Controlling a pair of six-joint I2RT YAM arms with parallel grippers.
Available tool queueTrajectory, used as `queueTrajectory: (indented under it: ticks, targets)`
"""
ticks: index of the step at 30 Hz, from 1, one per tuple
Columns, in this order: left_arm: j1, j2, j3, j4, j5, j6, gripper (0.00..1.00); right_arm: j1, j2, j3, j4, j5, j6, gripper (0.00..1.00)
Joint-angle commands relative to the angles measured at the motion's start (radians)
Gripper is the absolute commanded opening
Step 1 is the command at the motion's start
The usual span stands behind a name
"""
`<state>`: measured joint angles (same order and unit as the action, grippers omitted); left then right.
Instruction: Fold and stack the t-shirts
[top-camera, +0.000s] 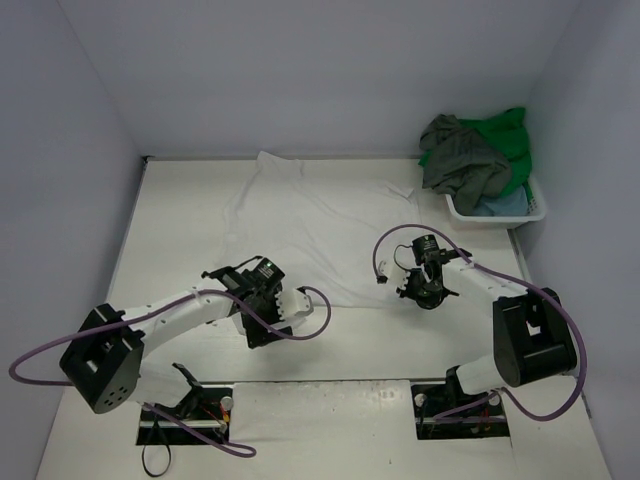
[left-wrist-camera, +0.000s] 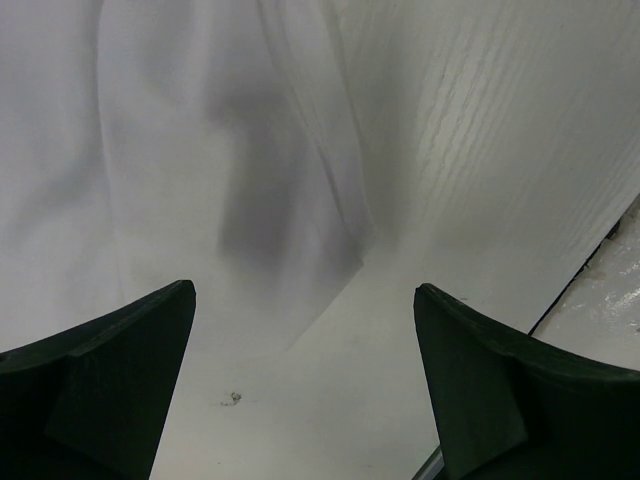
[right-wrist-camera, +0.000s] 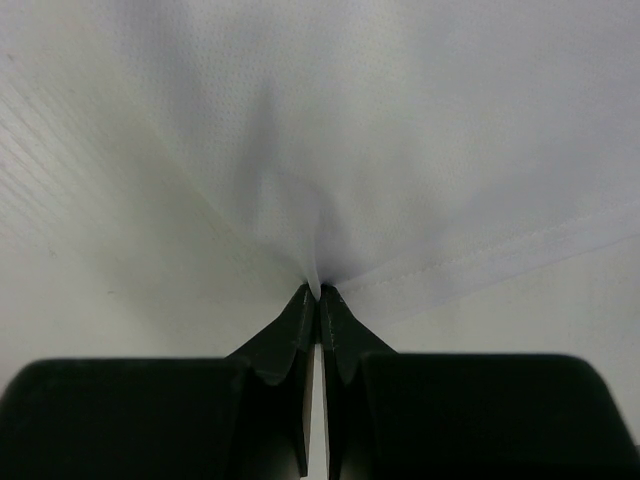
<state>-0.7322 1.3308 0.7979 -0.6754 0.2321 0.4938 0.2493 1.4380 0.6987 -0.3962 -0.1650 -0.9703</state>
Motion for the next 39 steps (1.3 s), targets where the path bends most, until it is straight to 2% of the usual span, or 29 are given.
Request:
queueTrajectory:
  ticks: [1,11,13,18,19,21,22,24,25,26,39]
  targets:
    - [-0.015,0.027,0.043,0.023,0.0,0.0,0.85,-0.004,0.01,0.005,-0.015,-0.005,0.007,0.0]
    - [-0.016,0.13,0.014,0.165,-0.066,0.008,0.85,-0.005,-0.001,-0.002,-0.015,-0.002,0.005,0.0]
    - [-0.016,0.139,0.003,0.183,-0.069,0.006,0.82,-0.007,0.001,0.002,-0.013,-0.002,0.005,0.0]
    - [-0.016,0.159,-0.005,0.191,-0.076,-0.003,0.61,-0.005,0.002,0.004,-0.013,-0.004,0.005,0.0]
    - [-0.016,0.156,-0.005,0.183,-0.074,-0.001,0.52,-0.005,0.002,0.002,-0.013,-0.004,0.005,0.0]
    - [-0.016,0.151,-0.003,0.172,-0.076,0.0,0.42,-0.005,0.004,0.002,-0.013,-0.005,0.005,0.0]
    - [-0.016,0.146,0.0,0.159,-0.082,0.0,0.26,-0.007,0.004,0.004,-0.012,-0.007,0.005,0.0]
    - [-0.016,0.136,0.007,0.139,-0.094,-0.003,0.14,-0.007,0.009,0.002,-0.01,-0.007,0.005,0.0]
    - [-0.016,0.121,0.009,0.131,-0.105,-0.003,0.03,-0.01,0.009,0.004,-0.009,-0.007,0.005,0.0]
    - [-0.016,0.11,0.014,0.123,-0.111,-0.003,0.0,-0.01,0.01,0.007,-0.007,-0.008,0.005,0.0]
    - [-0.012,-0.117,0.057,-0.004,-0.209,0.009,0.0,-0.013,-0.094,0.058,-0.032,-0.021,0.016,0.0]
